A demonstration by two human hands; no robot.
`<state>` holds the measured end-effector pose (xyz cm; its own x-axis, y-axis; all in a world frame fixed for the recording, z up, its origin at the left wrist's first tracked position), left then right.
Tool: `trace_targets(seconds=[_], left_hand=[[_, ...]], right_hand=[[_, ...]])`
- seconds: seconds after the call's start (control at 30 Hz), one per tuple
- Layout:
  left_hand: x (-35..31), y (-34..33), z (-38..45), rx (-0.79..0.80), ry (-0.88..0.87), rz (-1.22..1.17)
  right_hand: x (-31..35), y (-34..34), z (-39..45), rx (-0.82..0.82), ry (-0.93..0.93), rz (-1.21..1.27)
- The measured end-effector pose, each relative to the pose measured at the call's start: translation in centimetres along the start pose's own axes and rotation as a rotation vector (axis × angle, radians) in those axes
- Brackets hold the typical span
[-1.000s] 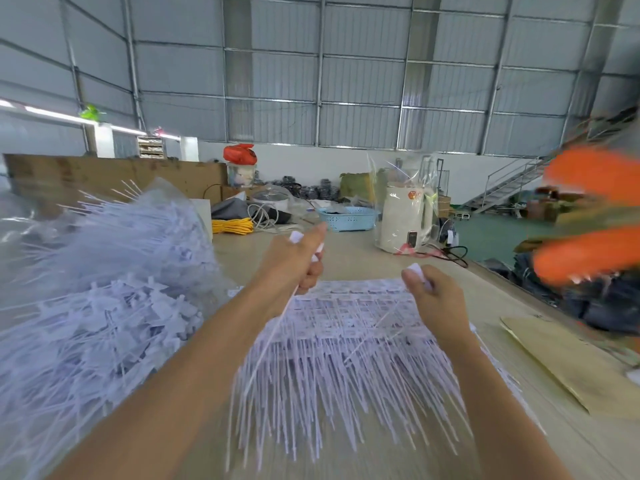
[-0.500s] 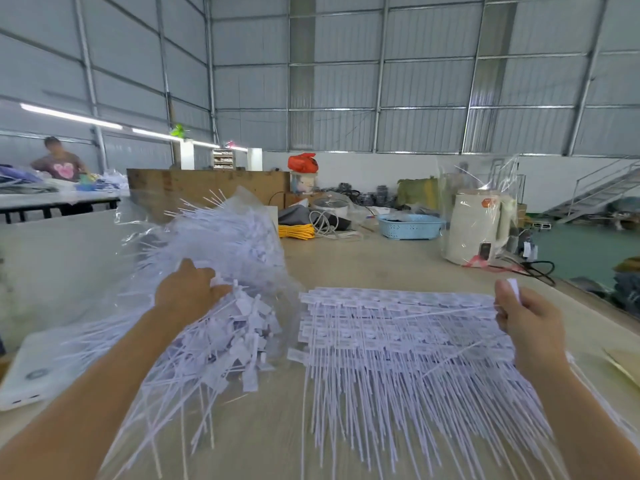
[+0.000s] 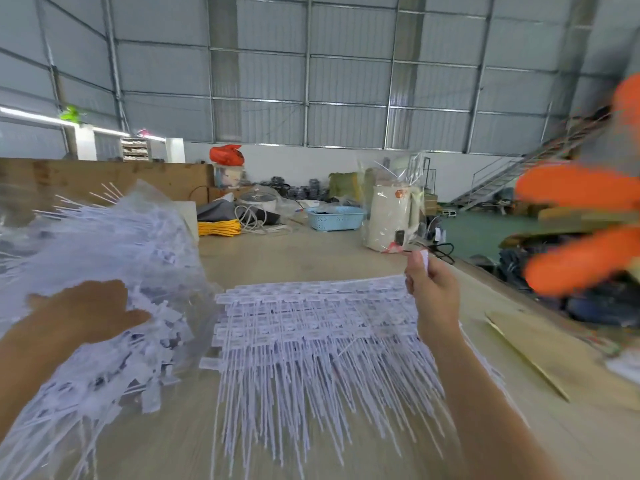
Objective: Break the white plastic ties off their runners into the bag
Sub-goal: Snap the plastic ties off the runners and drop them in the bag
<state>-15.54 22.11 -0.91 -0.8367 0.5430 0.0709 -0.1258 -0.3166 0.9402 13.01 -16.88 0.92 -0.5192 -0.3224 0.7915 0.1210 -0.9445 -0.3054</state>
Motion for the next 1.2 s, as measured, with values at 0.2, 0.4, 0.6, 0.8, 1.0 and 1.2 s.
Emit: trace_targets(seconds=[0.2, 0.4, 0.6, 0.8, 1.0, 1.2], left_hand=[[-7.1, 5.6, -4.0, -0.039, -0.110, 0.231], [-21.7, 10.3, -9.8, -0.043, -0.458, -0.967], [-28.2, 10.8, -7.6, -0.089, -0.342, -1.440], [-28.0, 9.4, -7.1, -0.026, -0.314, -1.515], [-27.0, 7.5, -6.9, 0.018, -0.154, -1.468], [-26.8, 6.9, -7.2, 0.204, -0.155, -1.328]], right_hand=[[2.2, -1.4, -0.7, 0.093, 0.082, 0.074], [2.1, -5.2, -3.5, 0.401, 0.166, -0.136], [1.7, -5.9, -3.8, 0.487, 0.214, -0.223], [1.5, -6.2, -4.4, 0.556, 0.163, -0.274], [1.7, -7.1, -5.4, 0.569, 0.399, -0.432], [2.2, -7.4, -6.2, 0.588, 0.664, -0.460]])
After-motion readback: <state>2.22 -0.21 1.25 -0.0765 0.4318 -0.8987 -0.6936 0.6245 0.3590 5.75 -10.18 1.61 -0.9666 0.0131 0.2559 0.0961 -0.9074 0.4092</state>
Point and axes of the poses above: each hand's wrist, its own z-axis towards the middle knuckle, its own y-axis out of the back of the hand, x = y × z, the point moved 7 cm from there along z, towards the middle knuckle, and after that the axes turned 12 degrees about -x, right-handed, at the moved point
